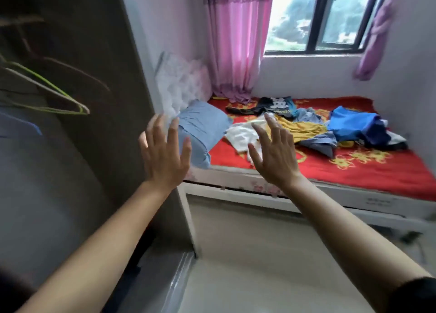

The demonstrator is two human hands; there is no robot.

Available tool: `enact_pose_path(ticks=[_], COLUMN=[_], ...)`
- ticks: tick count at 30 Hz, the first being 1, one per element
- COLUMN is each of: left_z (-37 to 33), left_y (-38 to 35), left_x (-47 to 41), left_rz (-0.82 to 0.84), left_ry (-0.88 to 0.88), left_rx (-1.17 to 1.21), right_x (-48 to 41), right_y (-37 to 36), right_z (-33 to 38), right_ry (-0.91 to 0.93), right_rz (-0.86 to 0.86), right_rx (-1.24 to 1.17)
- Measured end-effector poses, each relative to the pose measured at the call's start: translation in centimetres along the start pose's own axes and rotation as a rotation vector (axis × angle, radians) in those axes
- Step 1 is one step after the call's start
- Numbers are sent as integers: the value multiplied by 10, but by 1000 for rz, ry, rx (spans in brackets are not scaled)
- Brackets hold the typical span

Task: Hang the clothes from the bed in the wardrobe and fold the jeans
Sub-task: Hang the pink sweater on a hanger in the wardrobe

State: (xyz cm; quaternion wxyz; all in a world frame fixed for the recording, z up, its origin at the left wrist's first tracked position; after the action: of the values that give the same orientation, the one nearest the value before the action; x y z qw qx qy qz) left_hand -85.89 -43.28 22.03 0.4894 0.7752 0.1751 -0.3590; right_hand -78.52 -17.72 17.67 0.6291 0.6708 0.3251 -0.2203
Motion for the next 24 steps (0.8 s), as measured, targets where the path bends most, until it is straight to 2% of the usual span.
enact_pose_path(ticks=[5, 12, 18, 24], left_z=[-167, -421, -582, -656], left_y=[-64, -72, -12, 44], left_x=[88, 263, 399, 525], left_rz=[269, 579, 746, 882], left_ry=[-148, -491, -817, -1079], left_rx=[158, 404, 580, 638], right_x=[186, 468, 636, 728], right_y=[79, 243, 395, 468], right_z=[-102, -167, -135, -62], right_ry=[-232, -779, -1170, -1428], right_rz=[170, 304, 298, 289], right_rx=[161, 305, 574, 743])
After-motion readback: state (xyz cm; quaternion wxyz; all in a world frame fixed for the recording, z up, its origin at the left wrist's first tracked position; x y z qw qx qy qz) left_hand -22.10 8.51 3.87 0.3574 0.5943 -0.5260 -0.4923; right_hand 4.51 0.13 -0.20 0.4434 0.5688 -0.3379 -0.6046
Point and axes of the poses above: each hand's wrist, its own x-axis away from the middle knuckle, its own y-axis out of the back of the hand, z = x × y, the point moved 5 cm from there along -x, towards the middle knuckle, and after that the axes turned 15 degrees about y, right-handed, at the moved point
